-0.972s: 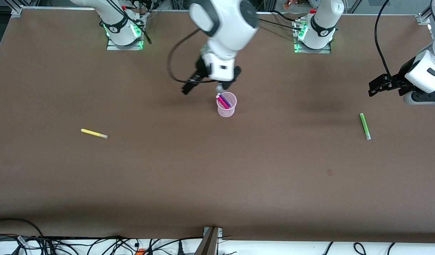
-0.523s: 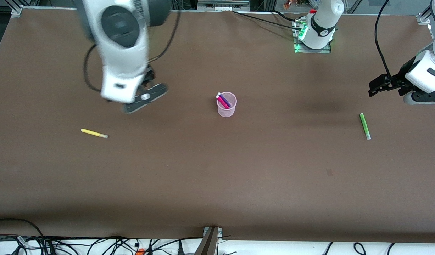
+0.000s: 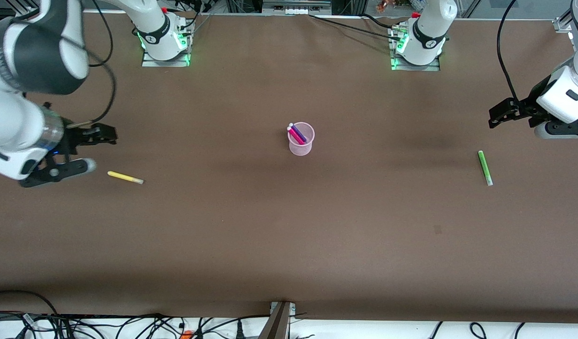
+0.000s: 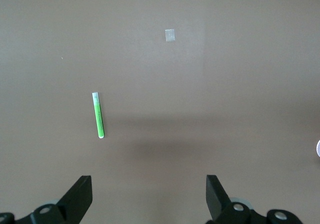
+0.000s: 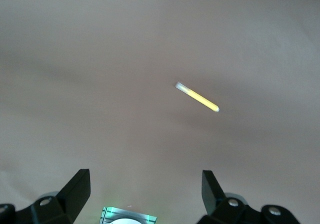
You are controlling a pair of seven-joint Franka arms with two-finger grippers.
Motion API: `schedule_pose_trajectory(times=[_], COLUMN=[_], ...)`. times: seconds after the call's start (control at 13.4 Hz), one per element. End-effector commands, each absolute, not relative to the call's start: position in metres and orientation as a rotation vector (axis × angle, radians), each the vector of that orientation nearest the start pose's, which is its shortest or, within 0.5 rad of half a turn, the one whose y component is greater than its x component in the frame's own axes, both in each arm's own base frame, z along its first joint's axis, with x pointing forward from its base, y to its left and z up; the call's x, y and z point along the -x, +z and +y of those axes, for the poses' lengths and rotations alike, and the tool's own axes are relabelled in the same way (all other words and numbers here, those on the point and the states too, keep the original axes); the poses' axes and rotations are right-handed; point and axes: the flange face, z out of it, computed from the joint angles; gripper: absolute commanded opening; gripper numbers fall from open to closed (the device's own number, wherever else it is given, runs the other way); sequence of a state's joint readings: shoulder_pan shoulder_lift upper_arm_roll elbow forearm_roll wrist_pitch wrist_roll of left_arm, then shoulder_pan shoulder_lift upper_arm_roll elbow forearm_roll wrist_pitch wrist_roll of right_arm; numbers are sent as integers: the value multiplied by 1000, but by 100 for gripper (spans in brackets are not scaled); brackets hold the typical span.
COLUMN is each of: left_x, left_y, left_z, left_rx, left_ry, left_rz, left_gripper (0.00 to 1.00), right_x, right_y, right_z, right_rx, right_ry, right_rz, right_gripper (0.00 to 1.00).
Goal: Organize pens into pink holder with both arms
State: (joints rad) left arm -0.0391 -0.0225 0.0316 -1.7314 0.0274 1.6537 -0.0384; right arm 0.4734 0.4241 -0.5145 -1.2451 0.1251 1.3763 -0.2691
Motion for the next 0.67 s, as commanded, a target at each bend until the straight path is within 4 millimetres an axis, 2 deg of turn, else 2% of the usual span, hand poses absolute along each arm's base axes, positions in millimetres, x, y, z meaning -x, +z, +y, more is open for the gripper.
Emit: schedule_pose_trajectory(times=[0.0, 0.15, 0.3, 0.37, 0.52, 0.6], left_x=[-551, -551, -551, -551, -551, -551], left_y=[574, 574, 574, 574, 574, 574], left_z=[-4, -4, -4, -4, -4, -4], left_rx=[3119, 3119, 3119, 3120, 3120, 3120], left_ry=[90, 90, 90, 90, 90, 90], left_rz=[-28, -28, -28, -26, -26, -26], left_gripper=[100, 100, 100, 100, 100, 100], right_x=[-623, -600, -586, -585, -578, -578], right_y=[510, 500, 494, 495, 502, 504], right_z=[15, -9, -21, -21, -14, -13], right_rx=[3098, 3058, 3042, 3044, 3054, 3055], right_ry=[376, 338, 288, 296, 322, 312], right_rz=[-291, -244, -199, -172, 26, 37], right_gripper=[98, 98, 98, 98, 97, 97])
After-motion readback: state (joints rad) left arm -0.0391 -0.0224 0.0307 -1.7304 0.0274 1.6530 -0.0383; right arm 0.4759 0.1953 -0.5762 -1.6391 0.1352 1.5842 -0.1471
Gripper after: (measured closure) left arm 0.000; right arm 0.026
